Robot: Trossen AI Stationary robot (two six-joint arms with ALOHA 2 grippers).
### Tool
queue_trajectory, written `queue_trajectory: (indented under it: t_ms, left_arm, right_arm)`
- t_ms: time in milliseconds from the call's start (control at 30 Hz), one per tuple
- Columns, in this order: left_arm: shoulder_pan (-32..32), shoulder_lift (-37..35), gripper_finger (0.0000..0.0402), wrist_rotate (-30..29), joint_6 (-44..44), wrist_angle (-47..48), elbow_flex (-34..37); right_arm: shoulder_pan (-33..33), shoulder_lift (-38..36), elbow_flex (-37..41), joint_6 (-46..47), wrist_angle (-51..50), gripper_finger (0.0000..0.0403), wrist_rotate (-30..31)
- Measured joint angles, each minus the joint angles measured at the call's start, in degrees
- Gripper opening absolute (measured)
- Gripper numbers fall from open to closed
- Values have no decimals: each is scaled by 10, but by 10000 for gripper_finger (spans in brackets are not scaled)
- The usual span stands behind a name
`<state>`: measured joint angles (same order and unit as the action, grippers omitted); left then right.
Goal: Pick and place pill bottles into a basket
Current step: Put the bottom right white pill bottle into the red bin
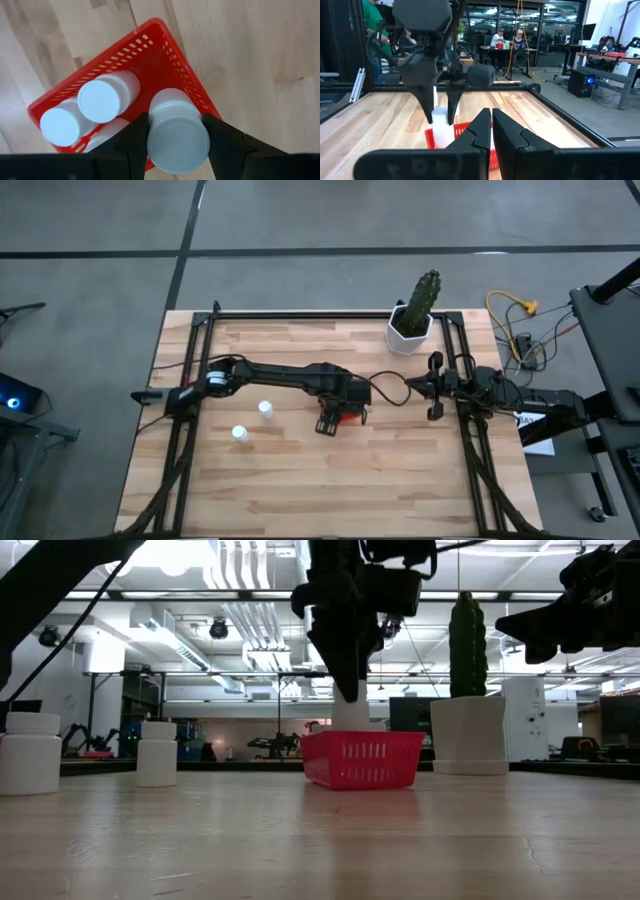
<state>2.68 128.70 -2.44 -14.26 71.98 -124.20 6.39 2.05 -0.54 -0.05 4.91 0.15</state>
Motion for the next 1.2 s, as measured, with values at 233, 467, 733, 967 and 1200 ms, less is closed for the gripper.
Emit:
queue_trajectory:
  t_ms: [233,467,733,967,1200]
  left_arm:
    - [0,6,150,2,4,-5,12]
    - [0,6,150,6,24,4,20]
    - [0,6,150,6,43,19,23]
    - [0,6,150,7,64,47,24]
    - [0,6,150,7,86,79,28]
  right_arm:
    - [0,0,0,0,0,8,0]
    - [0,0,0,0,0,8,0]
    - [0,0,0,0,0,8,0]
    - [0,0,0,0,0,8,0]
    - [0,0,0,0,0,8,0]
